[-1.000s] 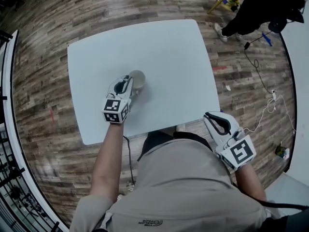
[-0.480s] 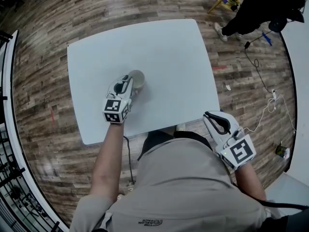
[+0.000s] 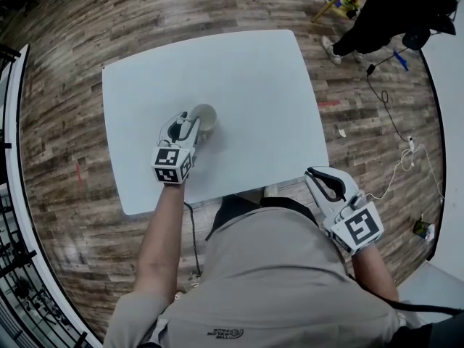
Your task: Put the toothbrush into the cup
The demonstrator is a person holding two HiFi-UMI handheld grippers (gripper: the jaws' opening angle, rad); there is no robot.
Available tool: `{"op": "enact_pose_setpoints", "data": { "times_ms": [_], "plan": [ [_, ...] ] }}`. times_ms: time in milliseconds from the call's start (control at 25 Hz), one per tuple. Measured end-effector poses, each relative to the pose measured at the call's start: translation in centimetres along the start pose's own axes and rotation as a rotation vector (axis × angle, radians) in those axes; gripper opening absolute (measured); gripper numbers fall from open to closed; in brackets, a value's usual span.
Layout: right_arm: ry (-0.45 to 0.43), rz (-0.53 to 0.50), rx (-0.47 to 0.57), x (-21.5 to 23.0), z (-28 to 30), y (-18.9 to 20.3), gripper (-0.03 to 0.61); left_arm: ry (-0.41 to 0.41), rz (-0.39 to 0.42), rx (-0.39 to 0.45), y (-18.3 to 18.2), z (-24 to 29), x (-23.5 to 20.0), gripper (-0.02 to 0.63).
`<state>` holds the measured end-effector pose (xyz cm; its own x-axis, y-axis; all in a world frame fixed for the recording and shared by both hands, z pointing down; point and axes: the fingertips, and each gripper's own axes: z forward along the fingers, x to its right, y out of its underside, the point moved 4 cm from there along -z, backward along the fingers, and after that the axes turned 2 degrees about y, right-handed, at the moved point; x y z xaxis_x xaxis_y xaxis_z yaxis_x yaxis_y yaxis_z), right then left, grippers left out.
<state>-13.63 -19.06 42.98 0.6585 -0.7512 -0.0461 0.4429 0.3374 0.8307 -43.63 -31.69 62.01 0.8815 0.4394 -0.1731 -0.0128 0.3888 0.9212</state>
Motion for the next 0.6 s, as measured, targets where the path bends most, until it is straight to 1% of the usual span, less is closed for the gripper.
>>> {"op": "enact_pose_setpoints", "data": {
  "times_ms": [240, 400, 600],
  "plan": [
    [-0.018, 0.029, 0.0, -0.6, 0.0, -0.1, 0.023, -0.008, 0.011, -0.007, 0.1, -1.1, -0.1, 0.184],
    [-0.037, 0.022, 0.006, -0.2, 0.3, -0.1, 0.023, -0.018, 0.017, -0.009, 0.1, -1.8, 0.2, 0.19],
    [-0.082, -0.008, 0.011, 0.3, 0.8, -0.2, 0.023, -0.048, -0.006, -0.02, 0.6, -3.6, 0.5, 0.202]
  ]
}}
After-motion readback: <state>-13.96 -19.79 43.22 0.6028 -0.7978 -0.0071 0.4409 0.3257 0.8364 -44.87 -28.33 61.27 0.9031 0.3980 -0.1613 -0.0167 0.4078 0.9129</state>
